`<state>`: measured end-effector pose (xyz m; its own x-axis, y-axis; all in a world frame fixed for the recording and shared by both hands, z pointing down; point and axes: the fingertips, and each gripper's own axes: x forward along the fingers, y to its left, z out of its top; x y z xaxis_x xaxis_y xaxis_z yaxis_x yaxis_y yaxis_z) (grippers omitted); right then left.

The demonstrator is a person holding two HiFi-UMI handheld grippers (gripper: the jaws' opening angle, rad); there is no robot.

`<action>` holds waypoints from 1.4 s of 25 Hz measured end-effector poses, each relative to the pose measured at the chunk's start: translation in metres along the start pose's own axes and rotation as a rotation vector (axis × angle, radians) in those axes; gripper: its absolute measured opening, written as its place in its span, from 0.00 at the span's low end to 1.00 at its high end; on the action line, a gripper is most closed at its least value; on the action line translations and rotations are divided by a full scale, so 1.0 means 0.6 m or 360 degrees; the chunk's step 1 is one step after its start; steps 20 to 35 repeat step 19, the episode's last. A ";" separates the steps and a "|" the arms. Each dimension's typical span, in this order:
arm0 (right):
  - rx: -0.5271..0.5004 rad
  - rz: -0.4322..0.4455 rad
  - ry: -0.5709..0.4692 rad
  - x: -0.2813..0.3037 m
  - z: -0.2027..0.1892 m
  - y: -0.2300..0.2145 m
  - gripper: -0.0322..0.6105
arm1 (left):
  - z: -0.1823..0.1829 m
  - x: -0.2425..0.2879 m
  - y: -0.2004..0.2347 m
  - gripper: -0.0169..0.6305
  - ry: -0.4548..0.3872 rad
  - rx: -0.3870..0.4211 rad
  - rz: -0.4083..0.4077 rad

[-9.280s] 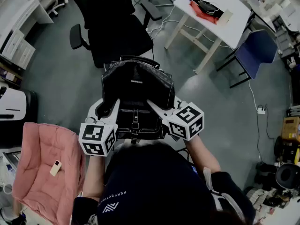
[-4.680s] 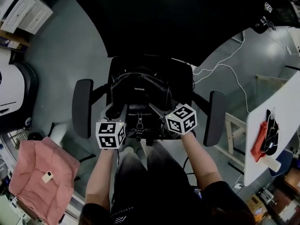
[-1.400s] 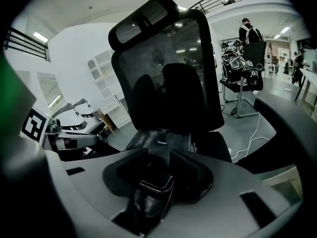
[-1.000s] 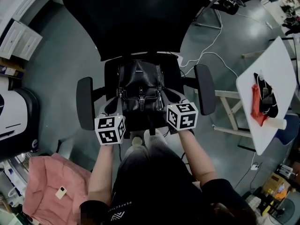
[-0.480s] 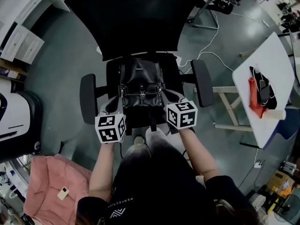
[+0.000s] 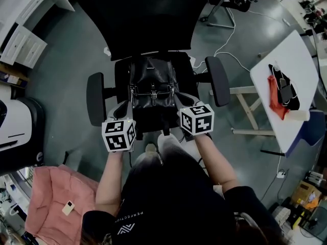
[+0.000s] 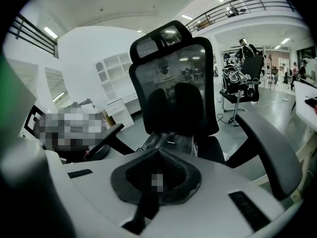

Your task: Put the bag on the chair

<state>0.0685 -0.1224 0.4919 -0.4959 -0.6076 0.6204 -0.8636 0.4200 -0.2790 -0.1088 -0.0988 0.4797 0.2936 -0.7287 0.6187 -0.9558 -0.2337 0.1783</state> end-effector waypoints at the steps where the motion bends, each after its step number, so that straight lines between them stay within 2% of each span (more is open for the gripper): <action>1: -0.0001 0.0002 -0.0001 -0.002 -0.001 0.002 0.05 | -0.001 -0.002 -0.001 0.04 -0.0001 0.0000 -0.0001; 19: 0.0016 0.0057 0.0005 -0.020 -0.018 0.017 0.05 | -0.029 -0.024 -0.011 0.04 0.0044 -0.0017 0.0011; 35: 0.0016 0.0057 0.0005 -0.020 -0.018 0.017 0.05 | -0.029 -0.024 -0.011 0.04 0.0044 -0.0017 0.0011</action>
